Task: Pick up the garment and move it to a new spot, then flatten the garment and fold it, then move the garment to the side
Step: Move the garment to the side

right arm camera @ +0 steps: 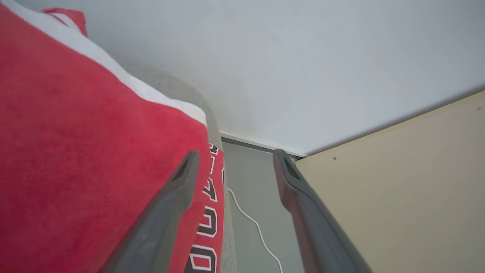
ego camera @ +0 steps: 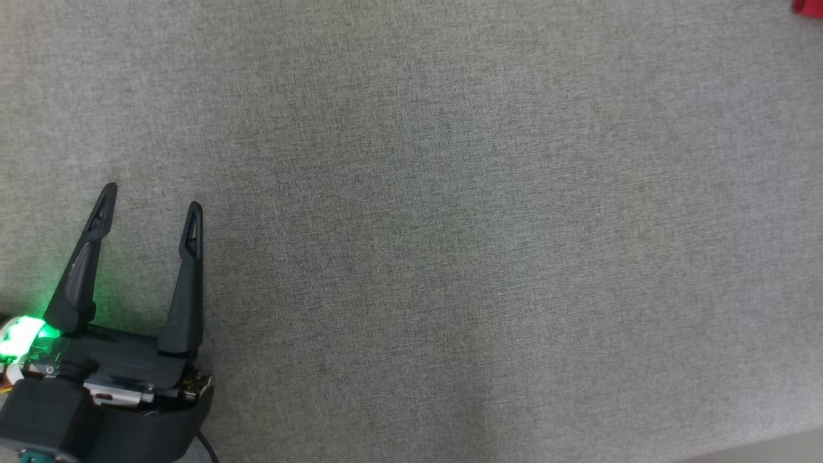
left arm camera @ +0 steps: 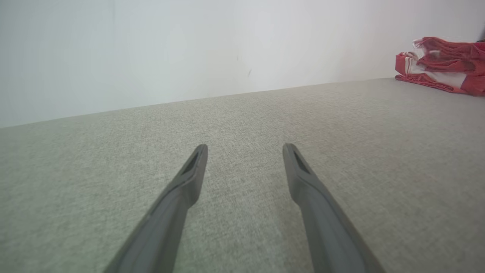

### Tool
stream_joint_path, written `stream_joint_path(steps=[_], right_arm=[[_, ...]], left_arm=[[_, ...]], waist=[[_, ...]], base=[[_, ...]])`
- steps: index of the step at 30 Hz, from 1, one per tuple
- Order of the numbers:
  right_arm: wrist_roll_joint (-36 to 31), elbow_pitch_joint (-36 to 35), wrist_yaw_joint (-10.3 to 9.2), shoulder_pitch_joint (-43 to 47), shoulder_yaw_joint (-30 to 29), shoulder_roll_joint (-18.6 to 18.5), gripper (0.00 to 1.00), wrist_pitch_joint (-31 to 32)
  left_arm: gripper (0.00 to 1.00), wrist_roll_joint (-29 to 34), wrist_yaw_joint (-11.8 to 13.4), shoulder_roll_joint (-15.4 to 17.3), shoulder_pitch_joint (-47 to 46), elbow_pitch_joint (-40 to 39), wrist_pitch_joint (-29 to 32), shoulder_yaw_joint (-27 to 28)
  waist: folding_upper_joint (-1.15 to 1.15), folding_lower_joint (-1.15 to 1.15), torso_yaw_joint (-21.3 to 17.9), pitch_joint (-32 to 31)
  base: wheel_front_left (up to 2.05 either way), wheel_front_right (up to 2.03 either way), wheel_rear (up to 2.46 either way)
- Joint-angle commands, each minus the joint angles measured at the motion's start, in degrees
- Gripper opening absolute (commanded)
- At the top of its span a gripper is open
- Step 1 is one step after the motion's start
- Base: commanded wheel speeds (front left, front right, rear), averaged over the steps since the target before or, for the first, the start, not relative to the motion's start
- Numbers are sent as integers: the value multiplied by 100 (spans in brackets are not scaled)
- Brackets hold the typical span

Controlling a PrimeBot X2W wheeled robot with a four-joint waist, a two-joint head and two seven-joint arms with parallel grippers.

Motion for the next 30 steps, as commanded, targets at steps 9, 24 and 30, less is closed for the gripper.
stream_joint_path(steps=[9, 24, 30], right_arm=[[-511, -1051, -19, 521, -532, 660, 100, -89], [-71, -2052, -18, 1682, -716, 1714, 100, -879], [173, -1848, -18, 2125, -766, 2218, 100, -1441]], left_arm=[[100, -70, 75, -259, 175, 479, 23, 107], [100, -102, 178, -704, 891, 914, 10, 536], [100, -93, 178, -809, 1127, 1027, 9, 707]], waist=[[0, 1, 68, -747], [0, 1, 477, -2309], [0, 1, 647, -2756]], base=[[0, 0, 0], [0, 0, 0], [0, 0, 0]])
